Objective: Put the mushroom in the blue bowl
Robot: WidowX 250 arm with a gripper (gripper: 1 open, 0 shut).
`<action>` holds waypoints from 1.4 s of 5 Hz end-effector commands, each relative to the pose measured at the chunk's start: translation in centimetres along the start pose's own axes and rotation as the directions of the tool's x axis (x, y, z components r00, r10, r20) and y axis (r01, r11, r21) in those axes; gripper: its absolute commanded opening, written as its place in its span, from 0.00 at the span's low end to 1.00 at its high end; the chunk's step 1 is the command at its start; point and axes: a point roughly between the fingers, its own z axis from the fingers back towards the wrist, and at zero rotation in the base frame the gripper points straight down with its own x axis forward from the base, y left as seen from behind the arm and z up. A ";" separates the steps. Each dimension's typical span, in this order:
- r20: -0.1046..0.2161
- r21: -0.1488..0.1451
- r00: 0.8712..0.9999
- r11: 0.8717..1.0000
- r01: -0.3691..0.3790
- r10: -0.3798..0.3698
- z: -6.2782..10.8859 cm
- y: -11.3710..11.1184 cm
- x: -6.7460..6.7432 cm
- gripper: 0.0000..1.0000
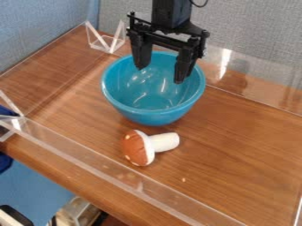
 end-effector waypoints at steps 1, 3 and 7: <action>-0.012 0.001 1.000 1.000 0.007 -0.007 -0.8 0.0 -1.8 1.00; -0.029 0.010 0.997 0.997 0.070 -0.070 -3.7 -0.3 -5.6 1.00; 0.013 0.017 0.994 0.994 0.109 -0.110 -10.9 -1.0 -6.0 0.00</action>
